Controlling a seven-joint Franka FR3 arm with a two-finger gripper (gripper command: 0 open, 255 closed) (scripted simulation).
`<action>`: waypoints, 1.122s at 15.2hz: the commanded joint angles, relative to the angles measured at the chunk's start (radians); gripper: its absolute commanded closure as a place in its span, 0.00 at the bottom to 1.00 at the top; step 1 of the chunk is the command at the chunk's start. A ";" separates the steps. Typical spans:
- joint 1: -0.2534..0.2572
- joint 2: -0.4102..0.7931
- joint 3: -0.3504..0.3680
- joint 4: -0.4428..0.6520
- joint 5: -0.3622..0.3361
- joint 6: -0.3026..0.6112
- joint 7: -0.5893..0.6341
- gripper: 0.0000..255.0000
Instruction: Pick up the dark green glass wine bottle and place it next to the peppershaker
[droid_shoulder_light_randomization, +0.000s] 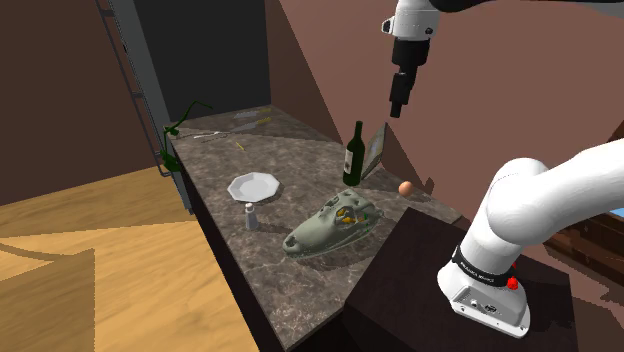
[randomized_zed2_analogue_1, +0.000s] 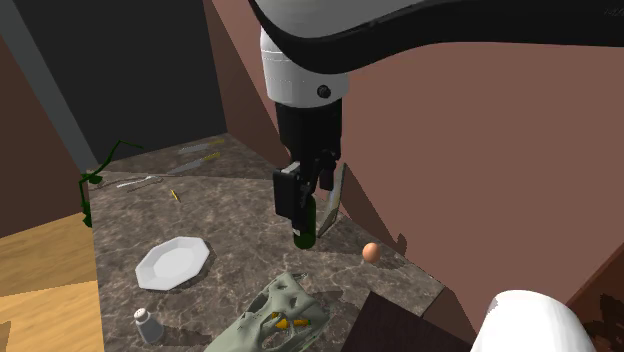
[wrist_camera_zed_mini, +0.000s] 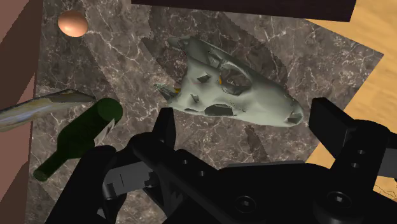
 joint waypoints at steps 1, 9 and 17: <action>0.000 0.000 0.000 0.000 0.000 0.000 0.000 0.00; -0.039 0.170 -0.134 -0.001 -0.068 0.196 -0.128 0.00; -0.063 0.403 -0.261 0.082 -0.076 0.371 -0.261 0.00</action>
